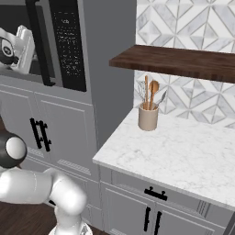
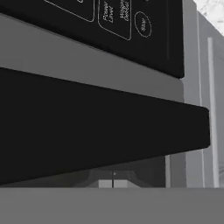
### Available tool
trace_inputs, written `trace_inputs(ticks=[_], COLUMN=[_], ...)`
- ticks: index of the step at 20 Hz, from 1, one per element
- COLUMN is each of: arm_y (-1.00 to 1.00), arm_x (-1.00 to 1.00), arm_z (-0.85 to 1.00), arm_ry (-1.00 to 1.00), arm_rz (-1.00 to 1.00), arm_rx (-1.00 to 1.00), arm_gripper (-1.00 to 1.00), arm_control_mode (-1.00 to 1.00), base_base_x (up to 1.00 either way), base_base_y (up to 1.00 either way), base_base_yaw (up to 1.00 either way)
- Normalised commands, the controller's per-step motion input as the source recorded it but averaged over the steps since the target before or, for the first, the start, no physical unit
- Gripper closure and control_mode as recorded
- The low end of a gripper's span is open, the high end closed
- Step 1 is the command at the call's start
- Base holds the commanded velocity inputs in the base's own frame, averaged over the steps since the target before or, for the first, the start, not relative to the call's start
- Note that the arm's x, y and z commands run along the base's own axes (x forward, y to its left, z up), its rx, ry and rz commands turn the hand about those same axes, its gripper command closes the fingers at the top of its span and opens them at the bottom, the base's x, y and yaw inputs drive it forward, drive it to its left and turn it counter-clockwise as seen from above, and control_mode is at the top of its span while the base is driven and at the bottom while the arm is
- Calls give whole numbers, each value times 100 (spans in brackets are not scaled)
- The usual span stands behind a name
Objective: Open the microwave, place the bowl with waffle inside the microwave, then close the microwave door and turn it on.
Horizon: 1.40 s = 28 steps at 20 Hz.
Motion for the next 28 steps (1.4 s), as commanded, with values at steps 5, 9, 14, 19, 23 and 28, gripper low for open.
trace_inputs(ticks=[5, 9, 14, 19, 23, 28], arm_y=[-51, -50, -16, 29, 39, 30], arm_x=[100, 100, 100, 78, 19, 6], arm_z=[-39, -21, -39, -100, -100, -100], arm_ry=[14, 29, 25, -1, -1, 9], arm_rz=[18, 14, 10, 21, 22, 22], arm_rx=[0, 0, -8, -54, -72, -72], arm_gripper=[100, 100, 100, 100, 100, 100], arm_control_mode=[-100, -100, -100, -100, -100, -100], base_base_x=[0, 0, 0, 0, 0, 0], base_base_y=[0, 0, 0, 0, 0, 0], base_base_yaw=[0, 0, 0, 0, 0, 0])
